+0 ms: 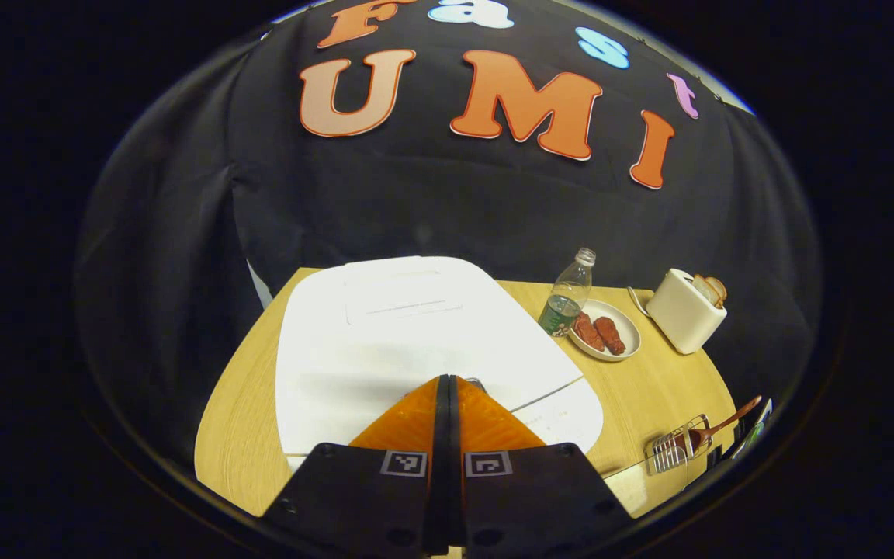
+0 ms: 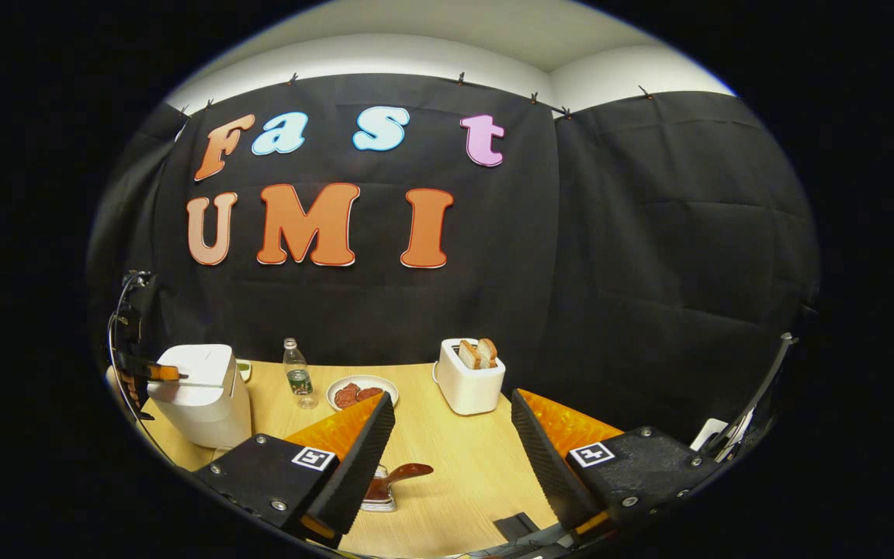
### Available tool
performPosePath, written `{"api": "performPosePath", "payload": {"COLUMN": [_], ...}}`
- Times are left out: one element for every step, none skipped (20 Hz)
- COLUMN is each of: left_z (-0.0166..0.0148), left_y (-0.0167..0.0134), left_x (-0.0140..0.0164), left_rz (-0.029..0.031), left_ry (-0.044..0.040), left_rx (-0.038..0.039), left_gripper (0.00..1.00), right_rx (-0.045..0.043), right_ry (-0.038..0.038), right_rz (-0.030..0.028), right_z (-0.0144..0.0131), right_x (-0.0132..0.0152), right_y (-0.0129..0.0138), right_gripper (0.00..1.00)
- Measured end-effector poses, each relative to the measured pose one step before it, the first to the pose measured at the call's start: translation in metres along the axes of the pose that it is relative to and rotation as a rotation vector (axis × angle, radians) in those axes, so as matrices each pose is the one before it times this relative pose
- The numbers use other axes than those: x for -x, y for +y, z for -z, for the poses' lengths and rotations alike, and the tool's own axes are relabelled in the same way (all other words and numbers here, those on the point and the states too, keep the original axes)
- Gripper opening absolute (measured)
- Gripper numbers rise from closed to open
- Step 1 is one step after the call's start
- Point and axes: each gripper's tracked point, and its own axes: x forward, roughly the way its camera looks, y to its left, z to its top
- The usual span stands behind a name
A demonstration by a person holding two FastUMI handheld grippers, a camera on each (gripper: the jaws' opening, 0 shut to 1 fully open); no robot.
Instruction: Close the left gripper, press the button to open the rice cooker; take a wooden spoon from the chopstick holder with the right hand, scoop a spoonful of rice and pour it into the rice cooker, then put the wooden spoon back into the chopstick holder.
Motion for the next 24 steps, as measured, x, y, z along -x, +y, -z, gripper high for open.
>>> {"api": "performPosePath", "payload": {"left_z": [-0.02045, -0.02311, -0.02050, -0.01980, -0.01827, -0.01480, -0.01418, -0.01025, -0.00861, -0.00487, -0.00531, -0.00460, -0.00383, -0.00569, -0.00582, -0.00399, -0.00283, -0.00332, -0.00267, -0.00304, -0.00482, -0.00518, -0.00128, -0.00600], "left_y": [0.00161, 0.00304, -0.00107, -0.00135, -0.00069, 0.00200, 0.00620, 0.00350, 0.00083, 0.00249, 0.00282, 0.00313, 0.00404, 0.00376, 0.00407, 0.00471, 0.00650, 0.00600, 0.00619, 0.00472, 0.00724, 0.00759, 0.00786, 0.00827], "left_x": [0.01375, 0.01533, 0.01387, 0.01517, 0.01372, 0.01211, 0.01203, 0.01316, 0.01202, 0.00957, 0.01058, 0.00789, 0.00598, 0.00679, 0.00761, 0.00744, 0.00824, 0.00724, 0.00634, 0.00793, 0.00498, 0.00433, 0.00473, 0.00627], "left_rz": [-0.01097, -0.01507, 0.01154, 0.01586, 0.01279, 0.00160, -0.00224, -0.00202, -0.00060, -0.00275, -0.00162, -0.00336, -0.00632, -0.00776, -0.00660, -0.01041, -0.01426, -0.01874, -0.01428, -0.01074, -0.01711, -0.02079, -0.02316, -0.02214], "left_ry": [-0.05096, -0.05137, -0.03827, -0.03464, -0.03764, -0.03565, -0.03288, -0.02619, -0.02181, -0.01200, -0.01138, -0.01067, -0.01297, -0.01399, -0.01133, -0.00783, -0.00818, -0.01130, -0.00817, -0.00912, -0.01473, -0.01380, -0.01225, -0.01724], "left_rx": [-0.00930, -0.00212, 0.01353, 0.02295, 0.01778, 0.00419, -0.00240, -0.00271, 0.00213, -0.00015, -0.00007, -0.00239, -0.00378, -0.00214, -0.00113, -0.00068, 0.00165, 0.00520, 0.00572, 0.00468, 0.00168, -0.00181, -0.00360, -0.00344], "left_gripper": [0.06, 0.06, 0.04, 0.04, 0.05, 0.05, 0.04, 0.04, 0.04, 0.04, 0.04, 0.04, 0.04, 0.04, 0.04, 0.04, 0.04, 0.04, 0.04, 0.04, 0.04, 0.06, 0.05, 0.06], "right_rx": [-0.00351, -0.00779, -0.01086, -0.01015, -0.00765, -0.00593, -0.00426, -0.00279, -0.00735, -0.01486, -0.02101, -0.02161, -0.01949, -0.01612, -0.01131, -0.01144, -0.01673, -0.02506, -0.03532, -0.03594, -0.03244, -0.02887, -0.02917, -0.03258], "right_ry": [-0.00468, 0.00189, 0.00416, -0.00108, -0.00234, -0.00158, -0.00290, -0.00983, -0.00078, 0.00422, 0.01293, 0.00244, -0.00610, -0.01729, 0.00161, 0.01563, 0.02651, 0.02570, 0.02245, 0.01742, 0.01310, 0.01786, 0.02095, 0.02112], "right_rz": [0.00119, -0.00558, -0.00978, -0.00816, -0.00477, -0.00363, -0.00447, -0.00556, -0.00272, -0.00801, -0.01145, -0.01624, -0.01513, -0.00877, 0.00423, 0.00371, -0.00174, -0.00452, -0.00801, -0.01234, -0.00800, -0.00442, -0.00370, -0.00332], "right_z": [-0.00055, 0.00181, 0.00181, 0.00070, 0.00086, 0.00317, 0.00278, 0.00424, 0.00612, 0.00787, 0.00942, 0.00901, 0.00596, 0.00530, 0.00892, 0.01310, 0.01322, 0.01265, 0.01079, 0.00788, 0.00786, 0.00966, 0.00922, 0.00863], "right_x": [-0.00109, -0.00079, -0.00083, -0.00008, -0.00014, -0.00159, -0.00132, -0.00116, -0.00221, -0.00416, -0.00239, -0.00346, -0.00260, -0.00348, -0.00516, -0.00697, -0.00531, -0.00390, -0.00388, -0.00383, -0.00316, -0.00553, -0.00592, -0.00611], "right_y": [-0.00058, 0.00115, 0.00266, 0.00208, 0.00168, 0.00128, 0.00115, 0.00082, 0.00017, 0.00045, 0.00179, 0.00222, 0.00153, -0.00097, -0.00395, -0.00246, -0.00225, -0.00028, 0.00004, 0.00048, -0.00003, 0.00101, -0.00003, -0.00165], "right_gripper": [0.94, 0.94, 0.94, 0.94, 0.94, 0.94, 0.94, 0.94, 0.94, 0.94, 0.94, 0.94, 0.94, 0.94, 0.94, 0.94, 0.94, 0.94, 0.94, 0.94, 0.94, 0.94, 0.94, 0.95]}}
